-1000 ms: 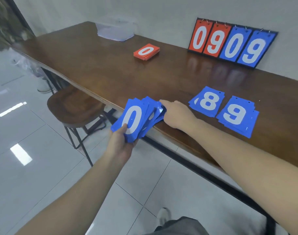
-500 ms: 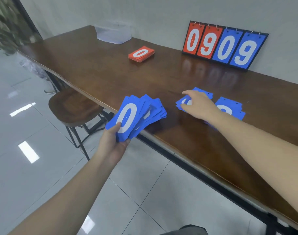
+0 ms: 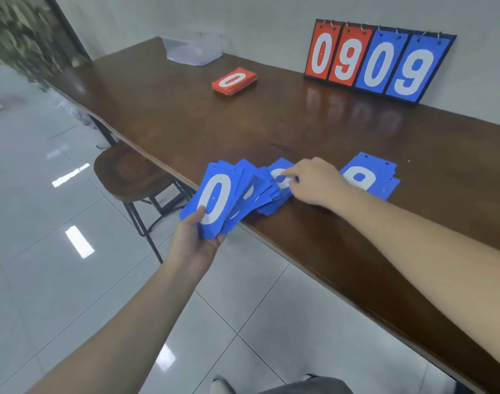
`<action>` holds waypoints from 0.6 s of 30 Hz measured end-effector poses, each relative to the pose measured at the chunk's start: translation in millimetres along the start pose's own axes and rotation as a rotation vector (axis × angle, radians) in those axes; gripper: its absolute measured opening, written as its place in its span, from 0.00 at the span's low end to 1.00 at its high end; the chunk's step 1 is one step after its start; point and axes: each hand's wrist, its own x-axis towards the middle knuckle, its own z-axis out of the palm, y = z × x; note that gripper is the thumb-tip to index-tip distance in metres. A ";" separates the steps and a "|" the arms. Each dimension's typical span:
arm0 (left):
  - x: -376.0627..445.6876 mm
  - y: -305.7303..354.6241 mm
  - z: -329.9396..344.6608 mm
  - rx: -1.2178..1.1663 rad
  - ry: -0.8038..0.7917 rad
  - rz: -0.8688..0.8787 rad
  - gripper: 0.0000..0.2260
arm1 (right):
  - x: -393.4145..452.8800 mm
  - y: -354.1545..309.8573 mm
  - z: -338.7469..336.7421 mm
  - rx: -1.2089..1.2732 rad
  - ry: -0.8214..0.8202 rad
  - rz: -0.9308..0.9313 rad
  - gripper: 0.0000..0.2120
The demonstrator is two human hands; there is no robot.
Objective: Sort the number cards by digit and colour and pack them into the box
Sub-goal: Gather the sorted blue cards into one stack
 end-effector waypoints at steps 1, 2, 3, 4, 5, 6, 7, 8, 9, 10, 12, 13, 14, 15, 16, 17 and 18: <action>-1.0 -2.3 -0.8 0.020 -0.002 0.013 0.11 | -5.5 -8.7 5.4 0.019 -0.008 -0.012 0.24; -2.2 -4.6 -1.5 0.041 -0.001 0.026 0.11 | -11.1 -15.9 10.0 0.048 -0.012 -0.020 0.25; -3.3 -7.1 -1.9 0.055 0.005 0.035 0.11 | -17.0 -21.0 13.6 0.080 -0.011 -0.025 0.24; -4.5 -9.0 -1.9 0.058 0.010 0.038 0.11 | -23.0 -25.4 15.7 0.109 -0.007 -0.028 0.23; -5.7 -10.6 -2.0 0.050 0.009 0.035 0.10 | -29.5 -29.1 16.1 0.130 -0.007 -0.028 0.22; -7.3 -11.5 -1.7 0.037 0.010 0.030 0.10 | -35.5 -31.6 15.4 0.146 -0.013 -0.026 0.24; -8.3 -12.1 -1.8 0.019 0.017 0.029 0.11 | -40.8 -32.5 13.2 0.169 -0.026 -0.026 0.26; -9.6 -12.5 -1.7 0.002 0.029 0.032 0.12 | -45.4 -31.6 9.4 0.214 -0.042 -0.029 0.28; -10.0 -12.7 -1.9 -0.006 0.040 0.037 0.13 | -48.2 -28.2 5.4 0.297 -0.055 -0.033 0.28; -11.1 -12.8 -1.7 -0.006 0.045 0.040 0.13 | -49.7 -21.9 1.4 0.392 -0.056 -0.033 0.27; -14.5 -13.4 -0.8 0.001 0.049 0.034 0.13 | -50.4 -1.7 -6.4 0.487 0.020 -0.023 0.22; -15.6 -14.1 -0.1 -0.001 0.048 0.028 0.12 | -49.9 11.8 -11.0 0.444 0.078 -0.019 0.20; -17.1 -14.7 0.9 -0.010 0.043 0.021 0.12 | -49.2 27.6 -15.0 0.360 0.129 -0.008 0.18; -17.9 -15.6 1.6 -0.021 0.037 0.012 0.12 | -48.8 44.0 -18.9 0.268 0.160 0.019 0.18; -19.1 -16.4 3.1 -0.037 0.028 0.002 0.12 | -48.5 60.5 -22.6 0.188 0.164 0.074 0.18; -19.9 -17.5 4.5 -0.054 0.022 -0.006 0.12 | -48.6 75.9 -25.5 0.135 0.144 0.154 0.21; -21.3 -18.8 6.3 -0.073 0.015 -0.013 0.11 | -49.3 89.9 -28.3 0.108 0.108 0.238 0.24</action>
